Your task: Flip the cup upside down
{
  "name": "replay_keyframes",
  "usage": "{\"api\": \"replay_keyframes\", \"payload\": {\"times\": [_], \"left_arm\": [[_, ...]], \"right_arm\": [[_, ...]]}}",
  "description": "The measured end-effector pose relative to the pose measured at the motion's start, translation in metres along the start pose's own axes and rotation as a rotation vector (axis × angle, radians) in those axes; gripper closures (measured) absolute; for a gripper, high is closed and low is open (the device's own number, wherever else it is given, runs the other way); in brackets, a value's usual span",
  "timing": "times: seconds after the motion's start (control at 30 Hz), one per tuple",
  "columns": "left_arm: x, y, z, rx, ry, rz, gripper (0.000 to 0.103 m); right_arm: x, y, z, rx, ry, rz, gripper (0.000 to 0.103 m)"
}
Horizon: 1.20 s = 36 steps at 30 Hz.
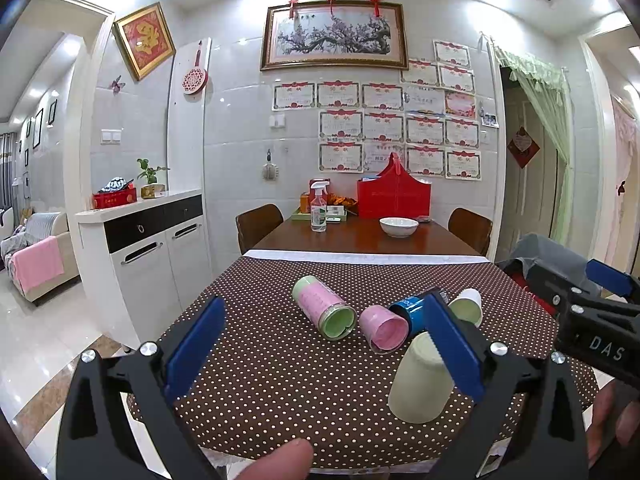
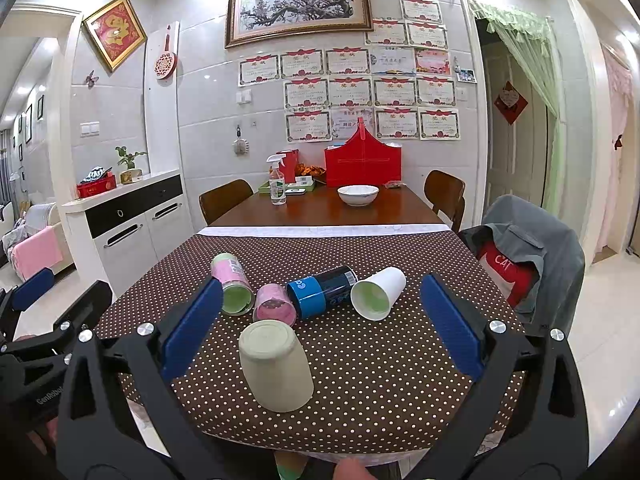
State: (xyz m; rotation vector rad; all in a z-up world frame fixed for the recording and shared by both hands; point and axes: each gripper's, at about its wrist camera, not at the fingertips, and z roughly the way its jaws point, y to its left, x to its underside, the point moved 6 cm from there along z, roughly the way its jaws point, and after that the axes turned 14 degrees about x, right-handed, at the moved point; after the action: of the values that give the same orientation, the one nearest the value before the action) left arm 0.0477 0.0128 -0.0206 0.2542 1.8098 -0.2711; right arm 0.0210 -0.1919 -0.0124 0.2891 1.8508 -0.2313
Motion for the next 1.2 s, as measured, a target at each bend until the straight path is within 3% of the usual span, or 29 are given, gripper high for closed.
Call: {"api": "replay_keyframes", "payload": {"times": [1.2], "left_arm": [[-0.0073, 0.0032, -0.0065, -0.014, -0.033, 0.017, 0.006]], "right_arm": [[0.0014, 0.0034, 0.0022, -0.005, 0.011, 0.0, 0.006]]}}
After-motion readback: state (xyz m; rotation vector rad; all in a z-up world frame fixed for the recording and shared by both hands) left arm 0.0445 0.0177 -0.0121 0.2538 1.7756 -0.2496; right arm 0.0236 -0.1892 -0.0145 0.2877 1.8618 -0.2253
